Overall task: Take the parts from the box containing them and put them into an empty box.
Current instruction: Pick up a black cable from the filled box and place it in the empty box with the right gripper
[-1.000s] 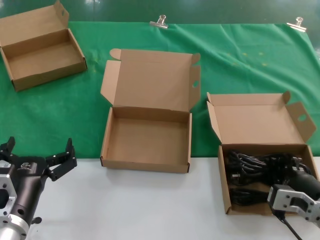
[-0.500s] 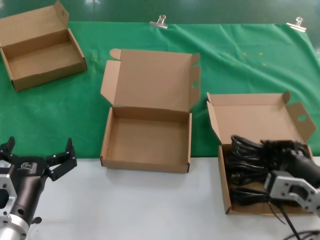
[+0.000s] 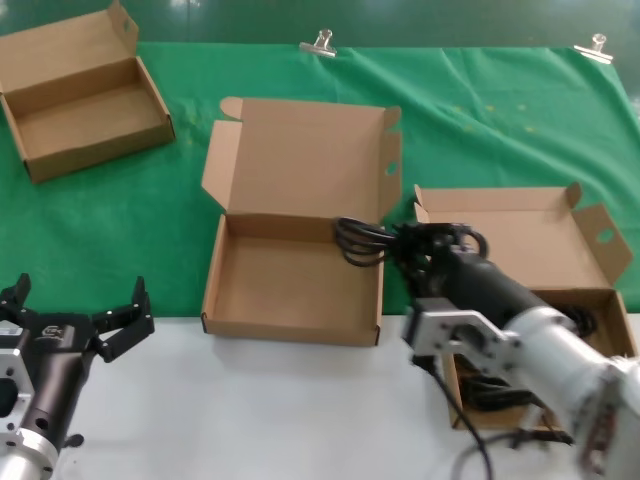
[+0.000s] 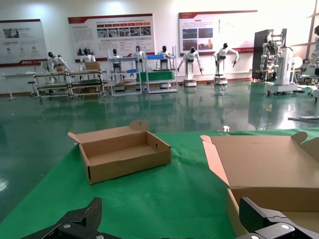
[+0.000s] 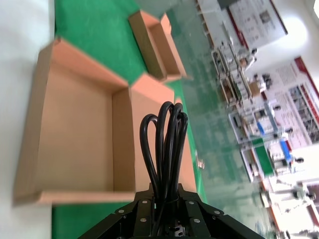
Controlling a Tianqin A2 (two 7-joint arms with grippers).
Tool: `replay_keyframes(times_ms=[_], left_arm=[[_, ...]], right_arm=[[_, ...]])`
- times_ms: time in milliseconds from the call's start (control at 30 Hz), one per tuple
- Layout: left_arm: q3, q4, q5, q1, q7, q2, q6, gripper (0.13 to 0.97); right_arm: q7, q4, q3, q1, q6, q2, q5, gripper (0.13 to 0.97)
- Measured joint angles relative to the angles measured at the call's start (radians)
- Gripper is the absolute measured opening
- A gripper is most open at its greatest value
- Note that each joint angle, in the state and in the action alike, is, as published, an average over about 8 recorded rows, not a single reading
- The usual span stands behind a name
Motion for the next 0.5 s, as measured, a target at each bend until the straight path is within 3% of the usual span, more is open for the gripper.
replay_keyframes(times_ms=[500], left_arm=[[0.000, 0.000, 0.000, 0.000, 0.000, 0.000, 0.000, 0.966]], right_arm=[[-0.135, -0.402, 0.000, 0.046, -0.163, -0.347, 0.000, 0.225]])
